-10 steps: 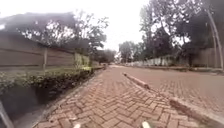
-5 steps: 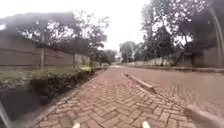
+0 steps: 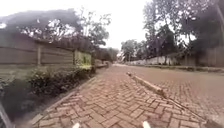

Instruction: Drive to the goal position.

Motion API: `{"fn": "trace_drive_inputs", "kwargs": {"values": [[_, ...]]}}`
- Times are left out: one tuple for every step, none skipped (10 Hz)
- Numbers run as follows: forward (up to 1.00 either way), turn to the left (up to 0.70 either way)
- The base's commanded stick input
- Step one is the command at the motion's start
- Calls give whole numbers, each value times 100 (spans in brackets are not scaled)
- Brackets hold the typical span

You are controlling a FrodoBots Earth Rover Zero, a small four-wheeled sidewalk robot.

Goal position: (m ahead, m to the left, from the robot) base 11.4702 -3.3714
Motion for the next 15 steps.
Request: {"fn": "trace_drive_inputs", "kwargs": {"values": [[70, 0], [70, 0], [70, 0], [70, 0], [70, 0], [70, 0], [70, 0], [70, 0], [70, 0], [70, 0], [70, 0], [70, 0], [70, 0], [70, 10], [70, 5]]}}
